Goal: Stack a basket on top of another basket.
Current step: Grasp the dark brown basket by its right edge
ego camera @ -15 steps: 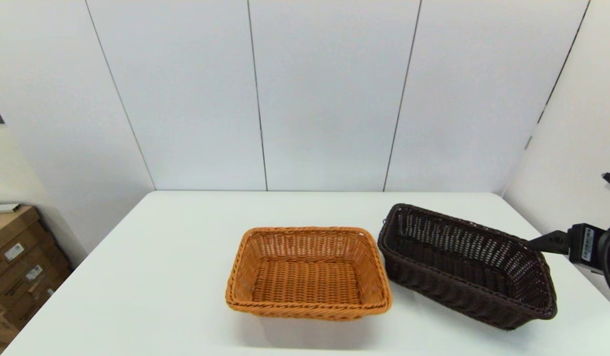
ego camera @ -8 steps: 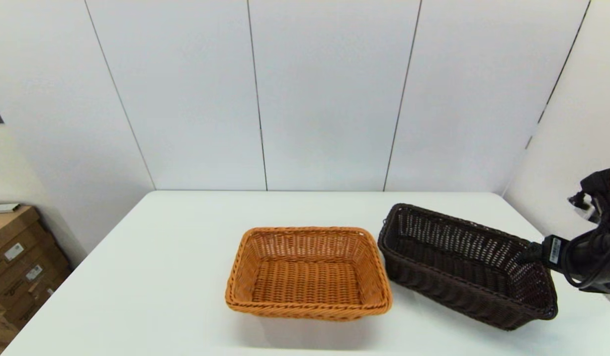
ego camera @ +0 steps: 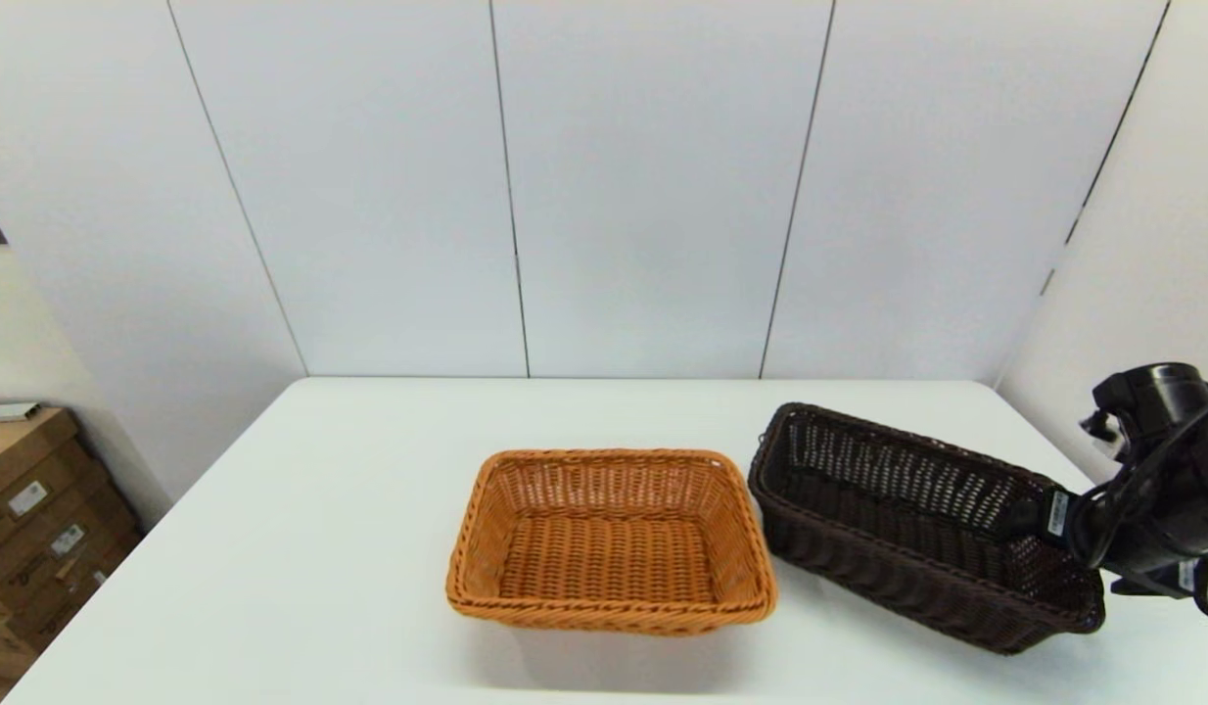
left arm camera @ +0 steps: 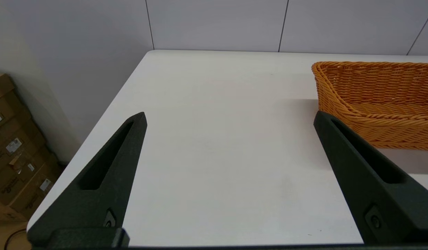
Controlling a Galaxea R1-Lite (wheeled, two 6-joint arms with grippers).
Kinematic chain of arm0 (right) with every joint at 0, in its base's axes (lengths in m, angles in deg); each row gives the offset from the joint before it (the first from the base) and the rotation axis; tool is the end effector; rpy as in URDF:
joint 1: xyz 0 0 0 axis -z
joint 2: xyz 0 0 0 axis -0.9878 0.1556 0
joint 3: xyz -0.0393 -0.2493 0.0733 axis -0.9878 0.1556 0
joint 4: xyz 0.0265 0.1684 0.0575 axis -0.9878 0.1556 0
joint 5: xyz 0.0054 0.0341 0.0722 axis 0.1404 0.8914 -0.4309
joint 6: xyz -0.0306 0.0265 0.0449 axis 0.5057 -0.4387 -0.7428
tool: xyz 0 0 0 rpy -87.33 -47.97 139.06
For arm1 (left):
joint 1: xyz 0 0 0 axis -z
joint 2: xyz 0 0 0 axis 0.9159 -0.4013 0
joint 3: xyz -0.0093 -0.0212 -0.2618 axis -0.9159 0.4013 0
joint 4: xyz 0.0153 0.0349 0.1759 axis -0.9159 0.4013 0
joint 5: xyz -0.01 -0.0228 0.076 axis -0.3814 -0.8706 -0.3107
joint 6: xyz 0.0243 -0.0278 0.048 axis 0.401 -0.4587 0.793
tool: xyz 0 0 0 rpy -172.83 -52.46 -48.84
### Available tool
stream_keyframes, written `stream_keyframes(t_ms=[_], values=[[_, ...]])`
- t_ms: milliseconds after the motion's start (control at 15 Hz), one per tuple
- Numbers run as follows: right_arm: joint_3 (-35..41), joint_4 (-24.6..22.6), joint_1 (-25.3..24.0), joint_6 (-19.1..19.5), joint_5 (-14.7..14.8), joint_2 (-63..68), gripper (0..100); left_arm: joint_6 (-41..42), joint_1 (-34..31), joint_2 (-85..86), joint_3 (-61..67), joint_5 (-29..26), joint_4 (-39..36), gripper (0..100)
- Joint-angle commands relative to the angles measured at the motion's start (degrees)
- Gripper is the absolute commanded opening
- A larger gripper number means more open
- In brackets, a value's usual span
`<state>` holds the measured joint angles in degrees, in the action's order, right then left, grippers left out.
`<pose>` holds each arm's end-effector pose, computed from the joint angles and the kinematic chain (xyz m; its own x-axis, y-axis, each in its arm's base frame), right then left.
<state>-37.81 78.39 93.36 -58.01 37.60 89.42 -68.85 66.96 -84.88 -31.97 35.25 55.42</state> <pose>0.2727 -0.0627 0.0274 0.3931 -0.1394 -0.9089 0.5323 0.8405 0.1013 0.0410 0.0014 0.0749 0.9998 0.0204 -0.0039 -0.0206 0.9990 -0.0407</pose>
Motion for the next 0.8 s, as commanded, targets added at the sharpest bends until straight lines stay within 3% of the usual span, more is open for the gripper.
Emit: stream_keyframes(t_ms=[67,467,533,800], values=[[0.0,-0.2,0.0,-0.1,0.0,2.8,100,0.0,0.0,0.0,0.0,0.1,0.1,100],[-0.2,-1.0,0.0,0.0,0.0,4.0,100,0.0,0.0,0.0,0.0,0.1,0.0,100],[-0.2,-1.0,0.0,0.0,0.1,3.9,0,0.0,0.0,0.0,0.0,0.1,0.0,100],[-0.6,-1.1,0.1,-0.1,0.0,3.8,0,0.0,0.0,0.0,0.0,0.1,0.0,100]])
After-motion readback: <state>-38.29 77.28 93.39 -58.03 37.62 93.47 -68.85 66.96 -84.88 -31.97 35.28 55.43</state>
